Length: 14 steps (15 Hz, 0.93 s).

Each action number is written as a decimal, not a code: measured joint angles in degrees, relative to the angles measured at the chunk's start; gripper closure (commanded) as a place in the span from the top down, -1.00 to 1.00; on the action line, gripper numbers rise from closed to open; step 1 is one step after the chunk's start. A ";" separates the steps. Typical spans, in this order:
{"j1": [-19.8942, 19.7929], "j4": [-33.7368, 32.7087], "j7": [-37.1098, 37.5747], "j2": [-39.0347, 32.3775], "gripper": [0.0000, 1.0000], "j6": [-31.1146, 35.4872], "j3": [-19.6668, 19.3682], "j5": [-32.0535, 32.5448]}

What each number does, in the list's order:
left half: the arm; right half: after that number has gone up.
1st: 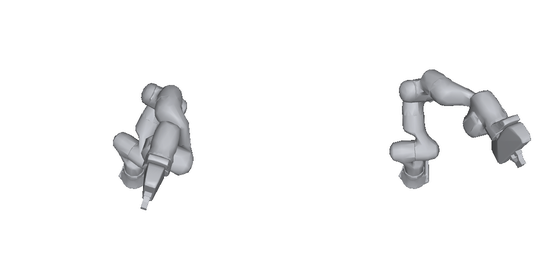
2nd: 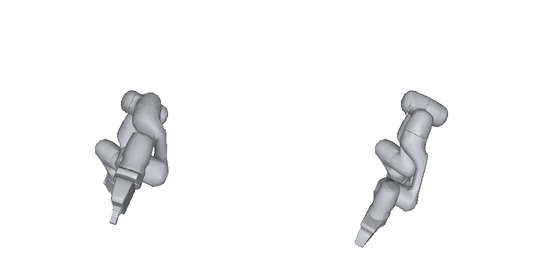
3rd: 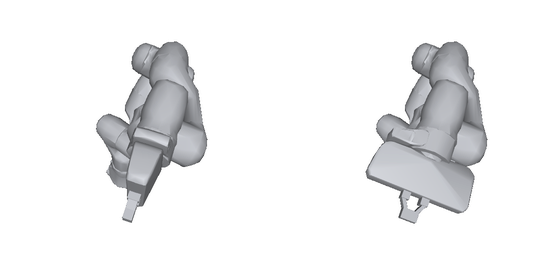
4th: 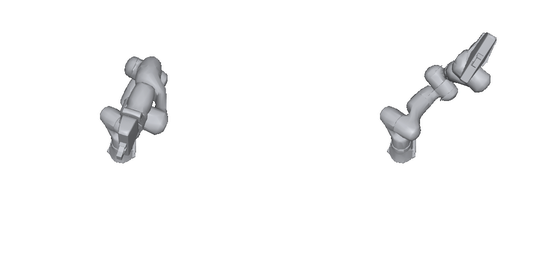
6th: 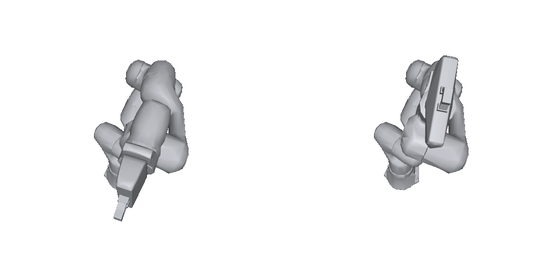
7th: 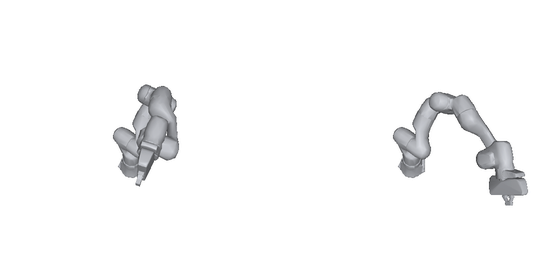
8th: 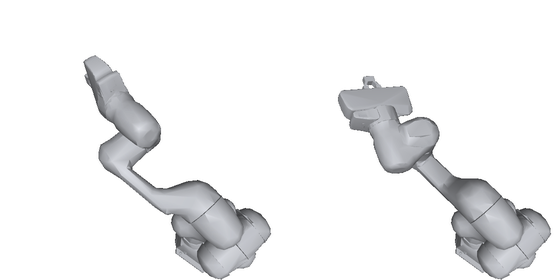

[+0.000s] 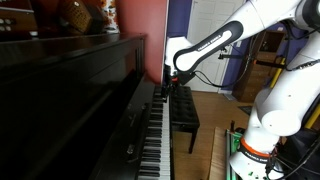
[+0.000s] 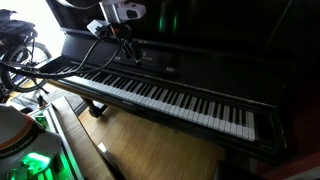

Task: Press one white key on the right side of the piano

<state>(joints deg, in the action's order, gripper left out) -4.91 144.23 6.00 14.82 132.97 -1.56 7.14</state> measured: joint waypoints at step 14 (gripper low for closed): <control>-2.27 -3.75 -4.39 -8.39 1.00 2.39 -1.83 8.62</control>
<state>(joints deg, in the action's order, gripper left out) -7.18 140.49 1.60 6.43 135.36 -3.40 15.76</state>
